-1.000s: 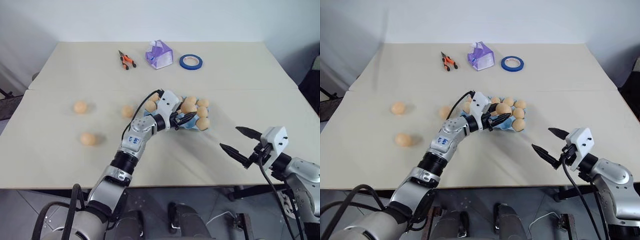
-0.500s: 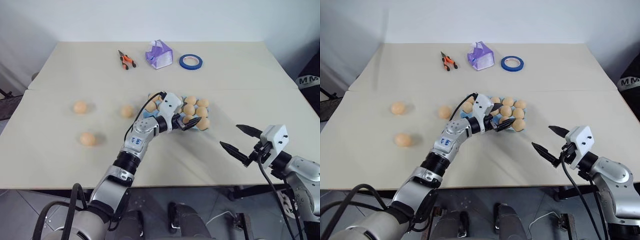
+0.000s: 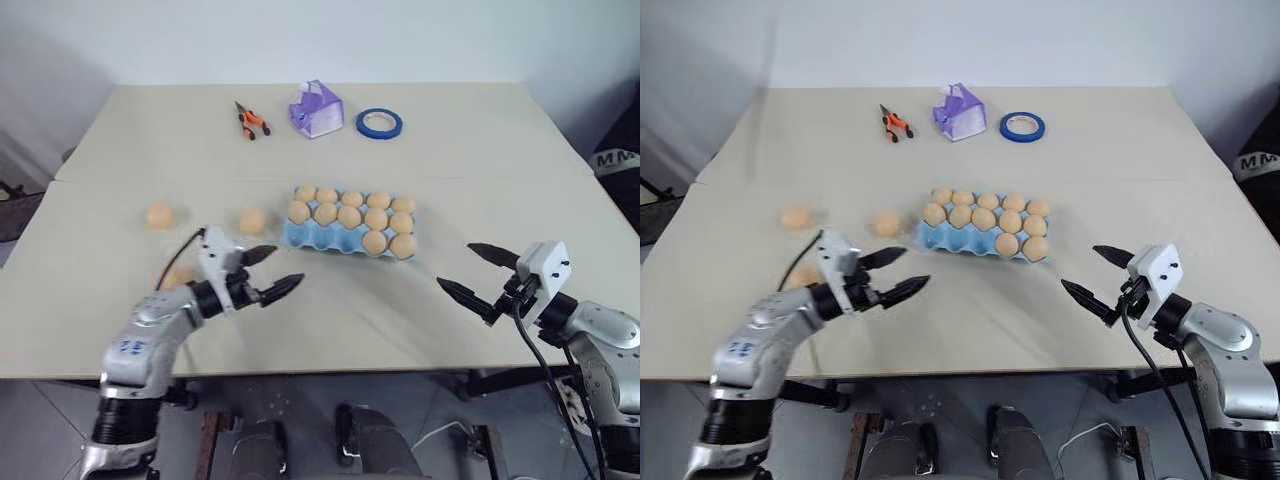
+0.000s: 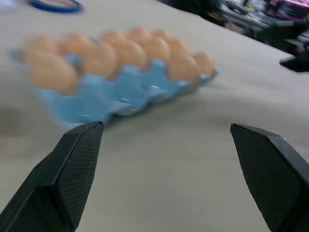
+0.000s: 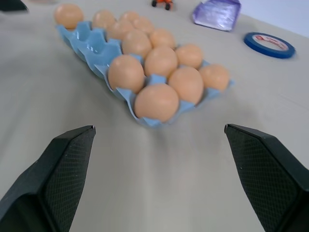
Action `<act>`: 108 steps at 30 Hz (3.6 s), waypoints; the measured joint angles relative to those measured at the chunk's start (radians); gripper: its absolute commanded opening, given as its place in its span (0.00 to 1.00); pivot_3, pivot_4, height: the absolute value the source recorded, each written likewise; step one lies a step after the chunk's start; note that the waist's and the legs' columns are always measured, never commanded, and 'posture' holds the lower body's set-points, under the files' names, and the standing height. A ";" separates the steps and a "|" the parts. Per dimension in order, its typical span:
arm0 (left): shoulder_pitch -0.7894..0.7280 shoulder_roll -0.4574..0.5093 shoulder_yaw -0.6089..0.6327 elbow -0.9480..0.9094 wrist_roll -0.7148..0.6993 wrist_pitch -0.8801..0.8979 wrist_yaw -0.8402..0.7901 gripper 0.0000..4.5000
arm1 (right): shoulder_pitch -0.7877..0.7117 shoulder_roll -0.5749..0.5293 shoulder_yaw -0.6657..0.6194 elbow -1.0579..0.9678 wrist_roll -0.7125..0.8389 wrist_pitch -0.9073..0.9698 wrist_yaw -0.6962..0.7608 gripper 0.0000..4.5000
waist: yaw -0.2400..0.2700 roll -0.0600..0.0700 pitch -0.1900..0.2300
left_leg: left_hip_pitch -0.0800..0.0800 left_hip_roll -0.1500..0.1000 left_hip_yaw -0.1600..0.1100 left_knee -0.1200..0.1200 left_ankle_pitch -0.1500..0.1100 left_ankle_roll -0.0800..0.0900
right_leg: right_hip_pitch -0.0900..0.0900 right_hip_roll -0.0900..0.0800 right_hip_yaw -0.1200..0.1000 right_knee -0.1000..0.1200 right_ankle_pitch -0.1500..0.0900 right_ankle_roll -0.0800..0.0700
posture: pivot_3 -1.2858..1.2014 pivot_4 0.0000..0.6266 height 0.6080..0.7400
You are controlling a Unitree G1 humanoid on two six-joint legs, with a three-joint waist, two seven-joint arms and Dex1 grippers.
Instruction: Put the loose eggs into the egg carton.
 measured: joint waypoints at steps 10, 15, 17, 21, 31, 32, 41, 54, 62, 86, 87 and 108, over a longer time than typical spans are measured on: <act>0.212 0.158 0.340 0.036 -0.074 0.004 -0.013 0.99 | -0.071 0.001 0.041 0.064 -0.018 -0.016 0.038 1.00 | -0.002 0.000 0.000 | -0.001 0.001 0.000 -0.002 -0.002 -0.002 | -0.001 0.000 0.000 -0.003 -0.001 -0.001 | 0.52 0.24 1.00; 0.300 0.170 0.429 0.098 -0.075 -0.022 -0.017 0.99 | -0.084 0.002 0.043 0.078 -0.019 -0.016 0.042 1.00 | -0.002 0.000 0.000 | -0.001 0.002 0.000 -0.003 -0.005 -0.002 | -0.001 0.000 0.000 -0.005 -0.001 -0.002 | 0.52 0.24 1.00; 0.318 0.171 0.453 0.125 -0.075 -0.039 -0.019 0.99 | -0.085 0.002 0.044 0.081 -0.019 -0.016 0.044 1.00 | -0.003 0.000 0.000 | -0.002 0.002 0.001 -0.002 -0.006 -0.002 | -0.002 0.000 0.000 -0.005 -0.001 -0.002 | 0.52 0.24 1.00; 0.334 0.171 0.495 0.134 -0.075 -0.066 -0.010 0.99 | -0.089 0.002 0.045 0.084 -0.020 -0.016 0.049 1.00 | -0.002 0.000 0.000 | -0.002 0.003 0.001 -0.003 -0.007 -0.002 | -0.002 0.000 -0.001 -0.006 -0.001 -0.003 | 0.52 0.24 1.00; 0.262 0.171 0.411 0.213 -0.036 -0.133 0.025 0.99 | -0.119 0.002 0.060 0.088 -0.022 -0.015 0.052 1.00 | -0.001 0.000 0.000 | -0.001 0.003 0.002 -0.003 -0.008 -0.003 | -0.002 0.000 -0.001 -0.006 -0.002 -0.003 | 0.52 0.24 1.00; 0.242 0.170 0.381 0.232 -0.028 -0.139 0.022 0.99 | -0.120 0.002 0.064 0.089 -0.022 -0.015 0.052 1.00 | -0.001 0.000 0.000 | -0.002 0.003 0.002 -0.003 -0.008 -0.003 | -0.002 0.000 -0.001 -0.006 -0.002 -0.003 | 0.52 0.24 1.00; 0.072 0.175 0.180 0.441 0.084 -0.221 -0.018 0.99 | -0.113 -0.006 0.067 0.087 -0.023 -0.012 0.053 1.00 | -0.004 0.000 0.000 | -0.001 0.005 0.004 -0.003 -0.009 -0.002 | -0.003 0.000 -0.002 -0.004 -0.001 -0.003 | 0.52 0.24 1.00; 0.020 0.206 0.130 0.514 0.140 -0.244 -0.044 0.54 | -0.079 -0.017 0.040 0.081 -0.024 -0.012 0.043 1.00 | -0.002 0.000 0.000 | 0.000 0.005 0.005 -0.002 -0.010 -0.003 | -0.003 0.000 -0.002 -0.002 -0.001 -0.003 | 0.52 0.24 1.00; -0.177 0.203 0.062 0.428 0.128 -0.212 -0.052 0.53 | -0.094 -0.016 0.041 0.084 -0.030 -0.015 0.041 1.00 | 0.003 0.000 0.000 | -0.001 0.003 0.005 -0.001 -0.010 -0.002 | -0.002 0.000 -0.001 -0.001 0.000 -0.001 | 0.52 0.24 1.00; -0.734 -0.215 -0.296 1.028 0.259 -0.471 -0.288 0.53 | 0.016 0.011 0.022 0.014 -0.033 -0.030 -0.023 1.00 | -0.002 0.000 0.000 | 0.000 0.000 0.007 0.002 -0.005 0.003 | -0.002 0.003 0.003 0.001 0.000 0.001 | 0.52 0.24 1.00; -0.745 -0.222 -0.295 1.045 0.261 -0.480 -0.291 0.53 | 0.020 0.011 0.020 0.006 -0.033 -0.031 -0.027 1.00 | -0.002 0.000 0.000 | 0.000 0.000 0.007 0.002 -0.005 0.003 | -0.003 0.003 0.003 0.001 0.000 0.002 | 0.52 0.24 1.00; -0.833 -0.275 -0.248 1.204 0.280 -0.559 -0.309 0.99 | 0.031 0.012 0.001 -0.022 -0.029 -0.032 -0.047 1.00 | -0.002 -0.001 0.000 | 0.000 0.000 0.007 0.002 -0.005 0.003 | -0.002 0.004 0.002 0.001 0.000 0.002 | 0.52 0.24 1.00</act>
